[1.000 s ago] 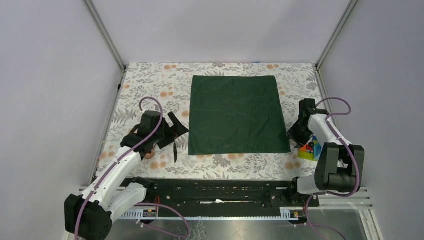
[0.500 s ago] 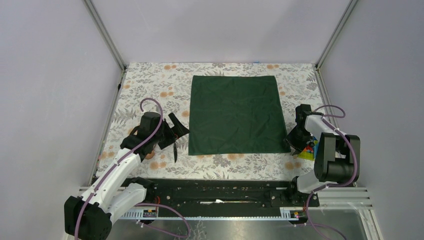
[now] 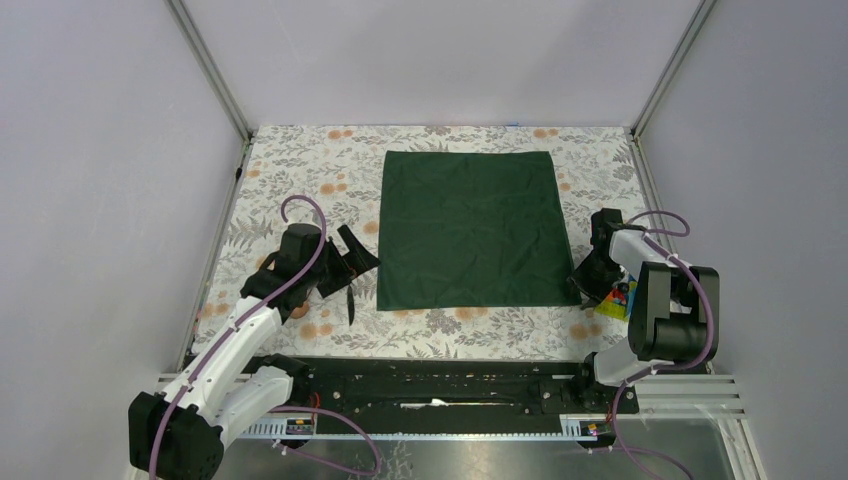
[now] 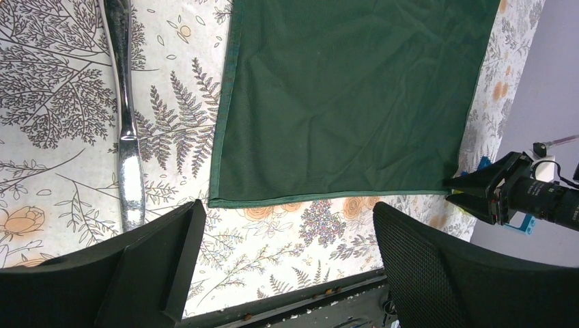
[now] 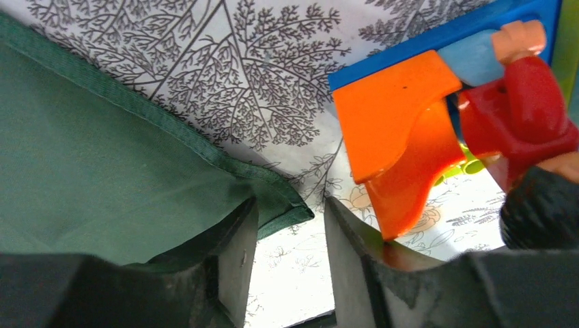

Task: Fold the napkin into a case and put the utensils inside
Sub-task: Pick up the flattened napkin from the center of the board.

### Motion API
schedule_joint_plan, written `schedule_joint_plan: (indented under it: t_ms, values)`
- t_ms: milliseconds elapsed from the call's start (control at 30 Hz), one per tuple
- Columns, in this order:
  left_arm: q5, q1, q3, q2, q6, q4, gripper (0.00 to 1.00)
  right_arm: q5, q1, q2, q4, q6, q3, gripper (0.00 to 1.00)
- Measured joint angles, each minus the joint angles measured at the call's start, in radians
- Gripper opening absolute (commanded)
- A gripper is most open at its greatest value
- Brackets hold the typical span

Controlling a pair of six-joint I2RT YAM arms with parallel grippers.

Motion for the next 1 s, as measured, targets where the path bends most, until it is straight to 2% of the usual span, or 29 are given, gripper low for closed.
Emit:
schedule_joint_plan:
  t_ms: [300,433,600,800,1000]
  values:
    - [0.004,0.0,-0.005,0.0,-0.002,0.0,0.99,-0.005,-0.005,-0.036,0.042,-0.015,-0.038,0.0]
    - [0.005,-0.004,-0.006,0.02,-0.035,-0.003,0.99,-0.007,-0.006,-0.055,0.054,-0.021,-0.051,0.0]
    - [-0.03,-0.071,0.005,0.171,-0.109,-0.058,0.95,-0.013,-0.004,-0.086,0.082,-0.023,-0.072,0.0]
    - [-0.098,-0.177,0.005,0.257,-0.278,-0.115,0.87,-0.045,0.01,-0.163,0.116,-0.015,-0.118,0.0]
    - [-0.175,-0.214,0.023,0.31,-0.414,-0.132,0.86,-0.055,0.011,-0.262,0.092,-0.012,-0.119,0.0]
